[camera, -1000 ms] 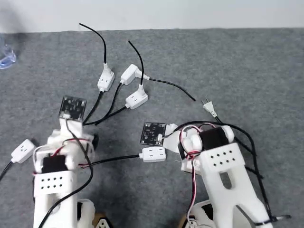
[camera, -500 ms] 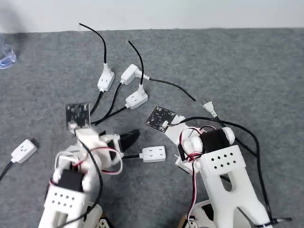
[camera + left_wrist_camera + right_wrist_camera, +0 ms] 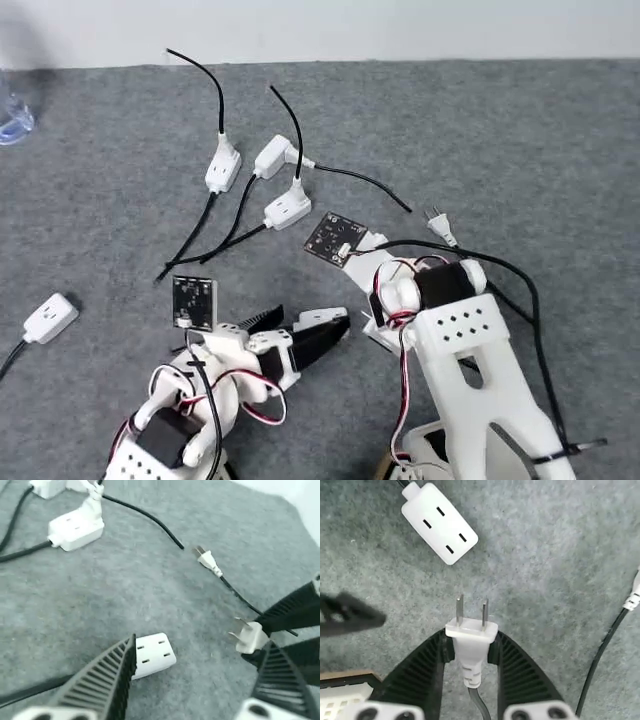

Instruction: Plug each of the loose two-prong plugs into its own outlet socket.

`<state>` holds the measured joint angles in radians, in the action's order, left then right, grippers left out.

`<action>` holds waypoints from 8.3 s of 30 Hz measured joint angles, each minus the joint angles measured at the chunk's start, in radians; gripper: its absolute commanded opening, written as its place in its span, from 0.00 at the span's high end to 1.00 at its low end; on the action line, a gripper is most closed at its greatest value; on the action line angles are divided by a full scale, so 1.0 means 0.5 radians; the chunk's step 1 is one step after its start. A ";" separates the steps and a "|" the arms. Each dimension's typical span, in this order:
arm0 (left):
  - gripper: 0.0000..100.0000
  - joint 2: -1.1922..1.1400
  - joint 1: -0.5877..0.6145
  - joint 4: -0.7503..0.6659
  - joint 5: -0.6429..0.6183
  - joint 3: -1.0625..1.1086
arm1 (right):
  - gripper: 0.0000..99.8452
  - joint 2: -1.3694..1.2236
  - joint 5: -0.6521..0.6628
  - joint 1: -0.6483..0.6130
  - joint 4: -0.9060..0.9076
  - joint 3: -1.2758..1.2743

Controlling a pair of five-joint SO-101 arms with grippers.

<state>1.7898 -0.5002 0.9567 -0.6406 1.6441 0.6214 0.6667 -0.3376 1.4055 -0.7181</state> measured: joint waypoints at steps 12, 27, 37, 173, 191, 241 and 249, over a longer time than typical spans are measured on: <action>0.63 0.025 -0.021 0.003 0.003 0.071 | 0.99 0.089 -0.126 -0.365 -0.006 0.000; 0.63 0.028 -0.018 -0.003 -0.012 0.068 | 0.99 0.089 -0.166 -0.488 0.236 0.261; 0.63 0.040 -0.018 -0.012 -0.015 0.028 | 0.99 0.092 -0.218 -0.491 0.433 0.476; 0.63 0.037 1.706 0.509 0.568 0.095 | 0.99 -1.028 0.703 -0.427 -0.203 0.565; 0.63 0.037 1.706 0.509 0.568 0.095 | 0.99 -1.013 0.697 -0.417 -0.423 0.377; 0.63 0.037 1.706 0.482 0.568 0.095 | 0.61 -0.485 -0.181 -0.233 0.697 1.973; 0.63 0.037 1.709 0.448 0.577 0.095 | 0.61 0.015 -0.654 0.114 0.697 1.936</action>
<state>1.8082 0.3544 1.1807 -0.3521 1.6916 0.6291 0.3399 -0.2808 1.7538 0.2501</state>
